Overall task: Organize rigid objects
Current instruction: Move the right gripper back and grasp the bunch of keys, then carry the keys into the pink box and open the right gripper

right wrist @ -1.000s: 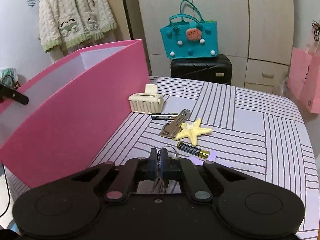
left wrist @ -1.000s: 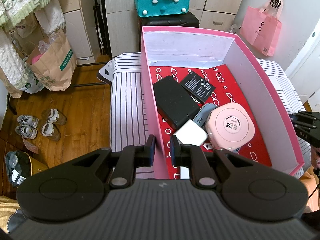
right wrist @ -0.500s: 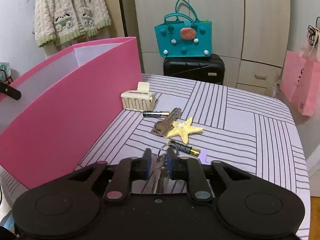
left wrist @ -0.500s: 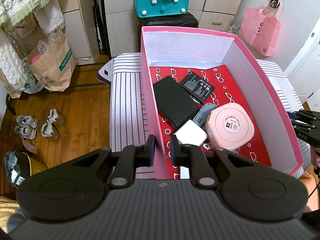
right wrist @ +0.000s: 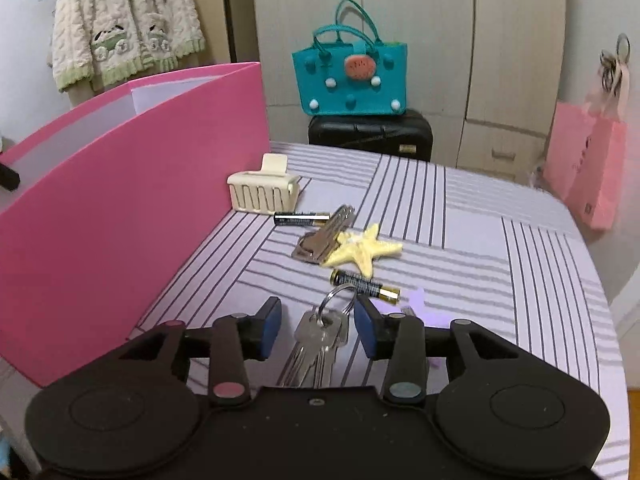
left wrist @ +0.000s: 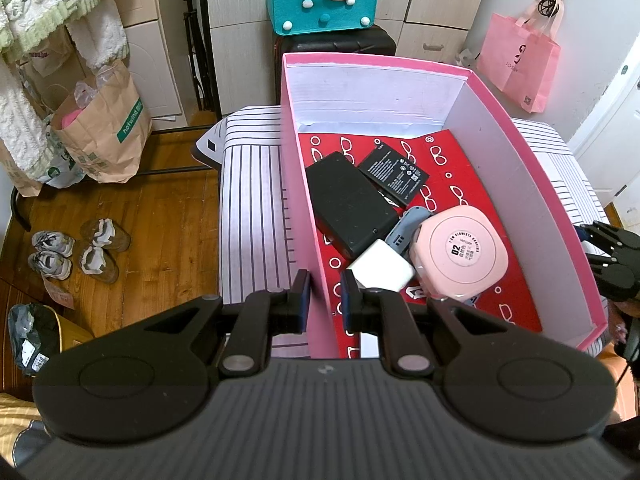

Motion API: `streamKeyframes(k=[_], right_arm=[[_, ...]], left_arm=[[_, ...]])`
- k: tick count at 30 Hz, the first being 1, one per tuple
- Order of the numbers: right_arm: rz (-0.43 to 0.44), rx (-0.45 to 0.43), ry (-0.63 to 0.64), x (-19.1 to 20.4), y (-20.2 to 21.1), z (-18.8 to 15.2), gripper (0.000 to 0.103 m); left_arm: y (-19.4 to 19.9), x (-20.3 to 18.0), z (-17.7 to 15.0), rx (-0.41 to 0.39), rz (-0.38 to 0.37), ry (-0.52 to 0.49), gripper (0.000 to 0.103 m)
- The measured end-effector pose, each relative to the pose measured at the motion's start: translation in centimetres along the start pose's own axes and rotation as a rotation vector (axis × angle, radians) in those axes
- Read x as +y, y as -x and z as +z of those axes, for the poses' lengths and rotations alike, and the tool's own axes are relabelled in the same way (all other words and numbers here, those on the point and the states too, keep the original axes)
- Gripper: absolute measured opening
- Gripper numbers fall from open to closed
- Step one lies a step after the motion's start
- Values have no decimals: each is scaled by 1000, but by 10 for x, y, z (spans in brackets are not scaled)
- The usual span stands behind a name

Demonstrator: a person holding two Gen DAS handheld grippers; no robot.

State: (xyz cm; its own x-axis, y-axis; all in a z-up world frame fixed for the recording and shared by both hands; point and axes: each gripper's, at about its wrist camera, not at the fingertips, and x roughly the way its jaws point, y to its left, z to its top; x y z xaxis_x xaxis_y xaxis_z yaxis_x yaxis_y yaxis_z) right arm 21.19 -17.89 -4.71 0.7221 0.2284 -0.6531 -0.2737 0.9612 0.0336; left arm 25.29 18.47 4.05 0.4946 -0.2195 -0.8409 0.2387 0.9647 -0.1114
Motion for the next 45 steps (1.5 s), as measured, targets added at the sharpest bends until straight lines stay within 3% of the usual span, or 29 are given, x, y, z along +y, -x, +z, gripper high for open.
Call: streamKeyframes(k=[3,5,17,23,29,37,45], right_arm=[[11,3,-16,-2,0,4,23],[22,-13,-45,-8,3,7,4],[189,-22,-150,-23,35,53,4],[269,-76,-107,-8,59,99,4],[351,-132,-22,18,72,144,4],[485,-82,34,67,41,170,4],[555,52,46,108,-18,175,4]], left_arm=[[0,0,0,1,1,-1,13],[0,0,0,4,0,-3,13],[-4,-6,13,78,25,-66,13],[-2,-7,16,100,28,-85,13],[3,-5,16,68,31,-96,9],[2,-3,14,50,24,-98,9],[-2,-2,17,56,21,-94,9]])
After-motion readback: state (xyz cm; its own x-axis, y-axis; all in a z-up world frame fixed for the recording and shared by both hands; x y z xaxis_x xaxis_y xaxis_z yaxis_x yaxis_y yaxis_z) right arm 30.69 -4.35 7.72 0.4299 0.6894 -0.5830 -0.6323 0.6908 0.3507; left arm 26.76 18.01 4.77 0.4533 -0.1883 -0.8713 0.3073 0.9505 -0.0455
